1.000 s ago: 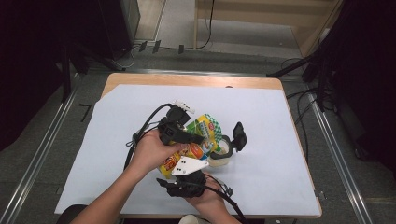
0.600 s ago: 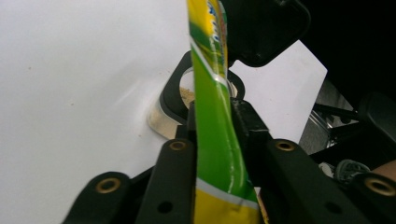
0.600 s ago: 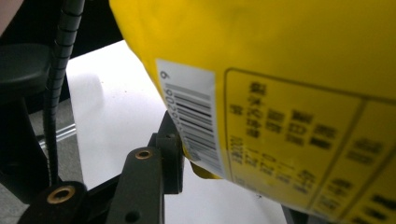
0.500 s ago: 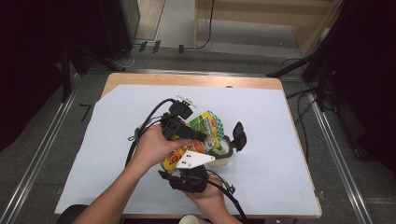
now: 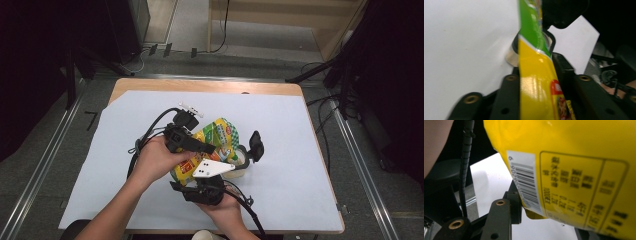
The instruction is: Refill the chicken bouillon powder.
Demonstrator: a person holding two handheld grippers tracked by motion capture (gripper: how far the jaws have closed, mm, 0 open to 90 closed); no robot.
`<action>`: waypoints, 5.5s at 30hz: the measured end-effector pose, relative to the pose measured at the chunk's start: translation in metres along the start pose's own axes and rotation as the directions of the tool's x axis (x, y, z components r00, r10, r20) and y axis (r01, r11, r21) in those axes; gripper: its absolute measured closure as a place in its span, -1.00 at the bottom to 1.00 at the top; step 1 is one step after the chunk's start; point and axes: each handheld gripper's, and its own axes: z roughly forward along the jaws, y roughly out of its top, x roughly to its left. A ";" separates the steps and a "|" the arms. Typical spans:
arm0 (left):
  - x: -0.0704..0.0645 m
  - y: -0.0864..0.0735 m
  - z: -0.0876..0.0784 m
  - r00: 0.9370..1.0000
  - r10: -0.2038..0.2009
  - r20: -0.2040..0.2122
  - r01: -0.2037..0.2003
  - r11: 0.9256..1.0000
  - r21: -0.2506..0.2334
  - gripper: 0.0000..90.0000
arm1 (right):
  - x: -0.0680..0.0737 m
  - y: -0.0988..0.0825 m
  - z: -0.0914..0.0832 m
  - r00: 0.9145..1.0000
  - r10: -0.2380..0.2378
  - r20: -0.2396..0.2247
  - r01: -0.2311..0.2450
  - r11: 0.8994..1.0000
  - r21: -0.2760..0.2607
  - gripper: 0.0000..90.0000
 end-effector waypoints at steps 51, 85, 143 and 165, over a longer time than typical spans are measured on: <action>-0.008 0.021 -0.002 0.998 -0.013 -0.067 0.014 1.000 0.008 0.76 | 0.001 0.013 0.000 0.999 -0.041 0.029 0.041 0.999 0.014 0.38; -0.005 0.022 -0.002 0.999 -0.036 -0.001 0.036 0.999 -0.013 0.72 | 0.003 0.016 -0.003 0.997 -0.066 0.034 0.065 0.997 0.043 0.38; -0.015 0.023 0.000 1.000 -0.017 -0.026 0.016 0.999 -0.040 0.59 | 0.002 0.015 -0.010 0.996 -0.032 0.079 0.032 0.999 -0.002 0.31; -0.017 0.030 -0.002 1.000 -0.015 -0.008 0.014 0.999 -0.036 0.49 | 0.005 0.019 -0.010 0.998 -0.006 0.061 0.007 1.000 -0.008 0.41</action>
